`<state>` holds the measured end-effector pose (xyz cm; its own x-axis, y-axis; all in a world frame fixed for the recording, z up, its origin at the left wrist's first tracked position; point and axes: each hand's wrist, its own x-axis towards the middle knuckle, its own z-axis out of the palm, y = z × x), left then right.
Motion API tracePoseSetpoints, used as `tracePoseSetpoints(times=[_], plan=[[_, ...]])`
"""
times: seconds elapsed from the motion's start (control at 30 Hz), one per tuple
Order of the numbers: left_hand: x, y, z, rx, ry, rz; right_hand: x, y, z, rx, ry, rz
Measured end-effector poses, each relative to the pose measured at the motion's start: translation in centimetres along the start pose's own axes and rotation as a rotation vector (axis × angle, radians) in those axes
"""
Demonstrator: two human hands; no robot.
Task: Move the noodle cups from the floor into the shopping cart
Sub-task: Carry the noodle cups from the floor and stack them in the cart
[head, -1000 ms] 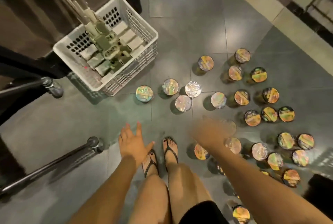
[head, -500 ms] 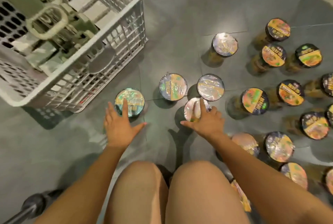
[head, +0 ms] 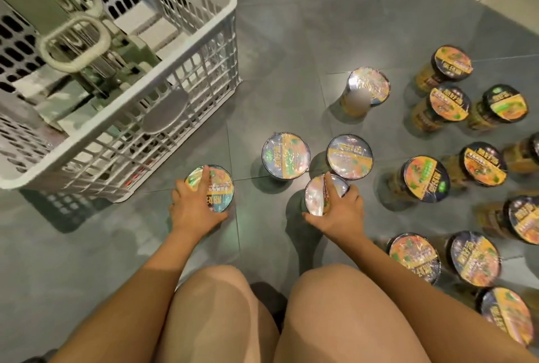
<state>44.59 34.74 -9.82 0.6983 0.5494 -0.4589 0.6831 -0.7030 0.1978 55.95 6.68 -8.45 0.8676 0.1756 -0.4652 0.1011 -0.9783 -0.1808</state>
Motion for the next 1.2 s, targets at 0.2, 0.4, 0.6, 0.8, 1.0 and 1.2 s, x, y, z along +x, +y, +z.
tracePoseSetpoints(times=[0.2,0.4,0.6,0.8,1.0,1.2], plan=[[0.4,0.4,0.5,0.036,-0.018,0.04,0.3,0.9,-0.5,-0.076,-0.017,-0.048],[-2.3,0.8,-2.8,-0.036,0.05,0.016,-2.6,0.7,-3.9,-0.096,-0.042,-0.047],[-12.1,2.0,-15.1,-0.064,0.01,-0.028,-10.9,-2.4,-16.0,-0.13,-0.1,-0.053],[-23.8,4.0,-30.5,-0.061,-0.06,-0.092,-20.6,-7.4,-30.8,-0.146,-0.096,-0.04],[-35.4,5.9,-42.1,-0.082,-0.08,-0.136,-30.4,-11.0,-42.0,-0.138,-0.137,-0.118],[-43.6,4.9,-45.9,-0.104,-0.059,-0.188,-37.7,-12.7,-45.7,-0.218,-0.182,-0.212]])
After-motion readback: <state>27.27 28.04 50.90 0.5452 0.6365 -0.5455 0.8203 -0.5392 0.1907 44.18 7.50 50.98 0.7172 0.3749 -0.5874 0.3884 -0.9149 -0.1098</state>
